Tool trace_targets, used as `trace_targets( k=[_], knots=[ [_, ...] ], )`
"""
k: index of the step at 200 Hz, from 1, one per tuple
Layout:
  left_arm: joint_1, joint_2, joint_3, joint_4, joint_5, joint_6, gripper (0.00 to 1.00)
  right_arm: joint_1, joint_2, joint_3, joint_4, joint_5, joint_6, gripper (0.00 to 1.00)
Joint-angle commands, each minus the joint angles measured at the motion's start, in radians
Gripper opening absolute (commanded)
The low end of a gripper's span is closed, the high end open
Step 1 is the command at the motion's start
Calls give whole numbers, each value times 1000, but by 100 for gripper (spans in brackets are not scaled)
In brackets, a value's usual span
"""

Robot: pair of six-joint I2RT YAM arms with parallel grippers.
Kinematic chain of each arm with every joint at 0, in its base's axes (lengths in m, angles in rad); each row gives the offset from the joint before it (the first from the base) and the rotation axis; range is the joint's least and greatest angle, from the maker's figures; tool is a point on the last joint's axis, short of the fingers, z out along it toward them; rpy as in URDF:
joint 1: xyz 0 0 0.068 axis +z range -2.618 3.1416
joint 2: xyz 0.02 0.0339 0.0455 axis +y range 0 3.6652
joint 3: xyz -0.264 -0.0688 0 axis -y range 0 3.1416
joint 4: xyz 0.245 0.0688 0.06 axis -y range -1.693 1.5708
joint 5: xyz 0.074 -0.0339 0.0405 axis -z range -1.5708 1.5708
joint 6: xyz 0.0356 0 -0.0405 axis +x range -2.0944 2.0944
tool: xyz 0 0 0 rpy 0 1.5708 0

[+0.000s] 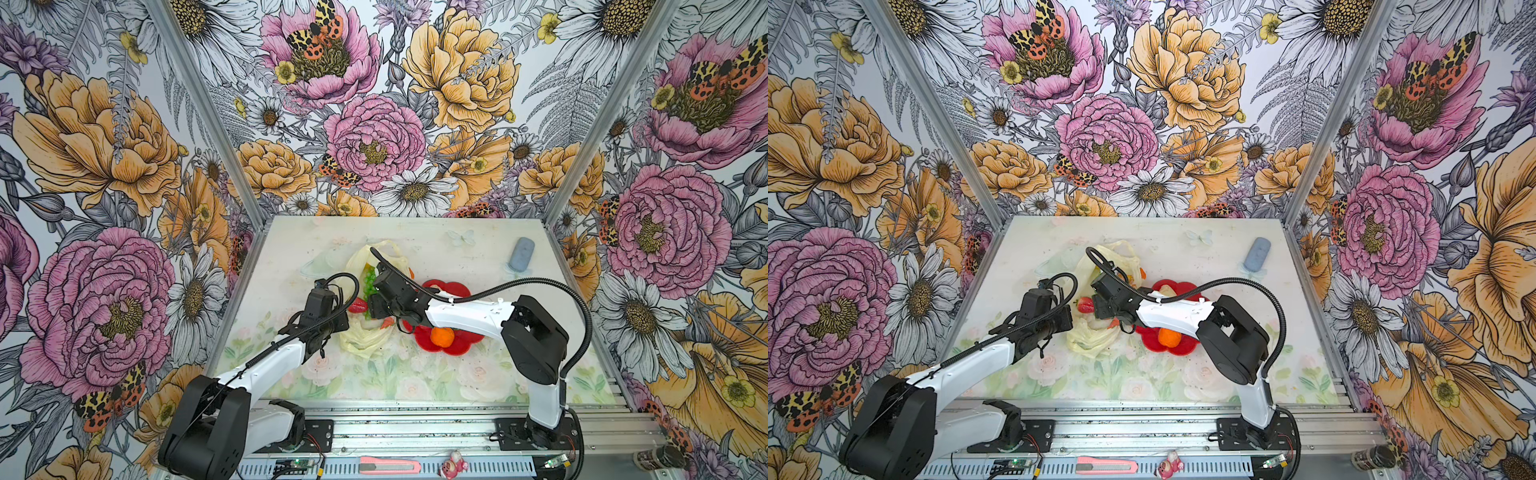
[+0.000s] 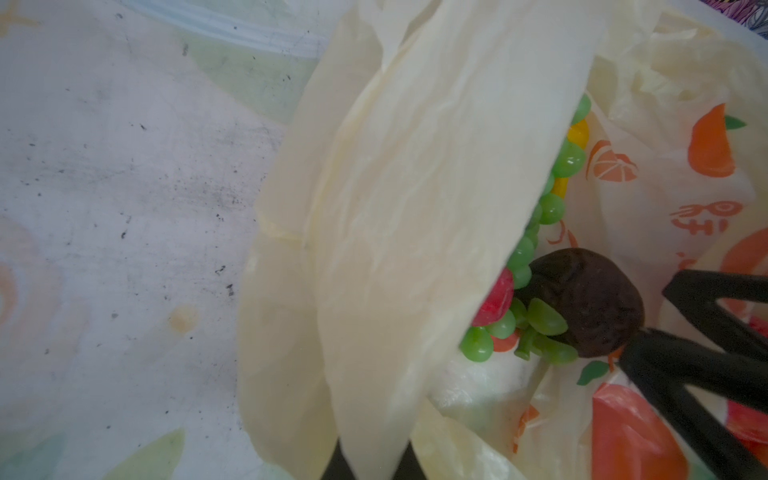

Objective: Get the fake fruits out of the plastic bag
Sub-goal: 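Reach the right gripper into the bag toward the dark plum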

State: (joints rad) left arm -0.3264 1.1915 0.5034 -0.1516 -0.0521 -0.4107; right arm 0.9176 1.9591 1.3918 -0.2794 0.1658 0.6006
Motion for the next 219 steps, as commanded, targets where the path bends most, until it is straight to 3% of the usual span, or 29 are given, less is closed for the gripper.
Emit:
trace_targets(
  k=[1,35,84,143,182,219],
  knots=[
    [-6,-4,10,30,0,19,0,-5,46,29,-14,23,-21,71],
    [-6,4,13,32,-3,19,0,-11,82,35,-15,-6,-23,71],
    [-6,21,18,28,-11,19,0,-10,110,31,-15,-64,-34,80],
    [-7,24,22,26,-12,20,0,-5,131,46,-27,-61,-39,84],
    [-6,20,19,27,-15,19,0,-6,147,50,-41,-49,-39,83],
    [-7,19,19,26,-15,19,0,-8,126,51,-42,-45,-42,72]
  ],
)
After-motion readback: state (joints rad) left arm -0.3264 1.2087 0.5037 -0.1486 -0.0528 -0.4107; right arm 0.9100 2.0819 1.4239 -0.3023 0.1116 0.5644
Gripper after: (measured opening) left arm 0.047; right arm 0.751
